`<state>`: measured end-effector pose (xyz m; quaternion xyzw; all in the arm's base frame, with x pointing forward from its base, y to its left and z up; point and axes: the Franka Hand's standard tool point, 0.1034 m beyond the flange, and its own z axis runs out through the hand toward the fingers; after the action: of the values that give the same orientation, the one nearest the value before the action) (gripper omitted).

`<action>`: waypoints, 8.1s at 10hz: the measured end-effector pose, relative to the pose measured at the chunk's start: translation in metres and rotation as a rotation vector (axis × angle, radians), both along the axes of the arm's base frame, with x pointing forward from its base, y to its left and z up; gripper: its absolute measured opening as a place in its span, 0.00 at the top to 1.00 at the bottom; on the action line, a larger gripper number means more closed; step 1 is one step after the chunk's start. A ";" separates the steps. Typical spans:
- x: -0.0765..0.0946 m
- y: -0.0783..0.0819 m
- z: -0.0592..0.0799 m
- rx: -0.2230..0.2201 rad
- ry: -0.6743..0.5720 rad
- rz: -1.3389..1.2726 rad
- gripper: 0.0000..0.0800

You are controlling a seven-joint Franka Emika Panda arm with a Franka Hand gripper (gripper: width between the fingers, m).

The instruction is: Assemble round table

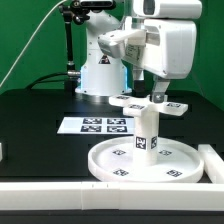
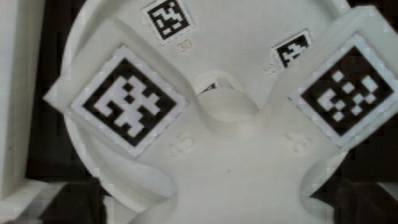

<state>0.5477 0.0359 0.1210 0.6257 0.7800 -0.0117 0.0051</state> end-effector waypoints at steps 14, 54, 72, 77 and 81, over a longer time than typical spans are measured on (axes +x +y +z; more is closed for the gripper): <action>-0.006 -0.002 -0.014 -0.006 0.019 -0.433 0.45; 0.001 0.003 0.010 0.181 0.454 -3.662 0.20; -0.004 0.028 0.009 0.178 0.106 -2.148 0.19; -0.004 0.023 0.008 0.181 0.040 -1.648 0.19; -0.001 0.015 0.010 0.110 -0.046 -1.149 0.19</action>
Offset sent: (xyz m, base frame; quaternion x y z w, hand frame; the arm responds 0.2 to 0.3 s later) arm -0.0015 0.0022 -0.0069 0.0032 0.0129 0.0056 0.9999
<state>0.5472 0.0513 0.1314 0.9483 0.3141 0.0416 -0.0174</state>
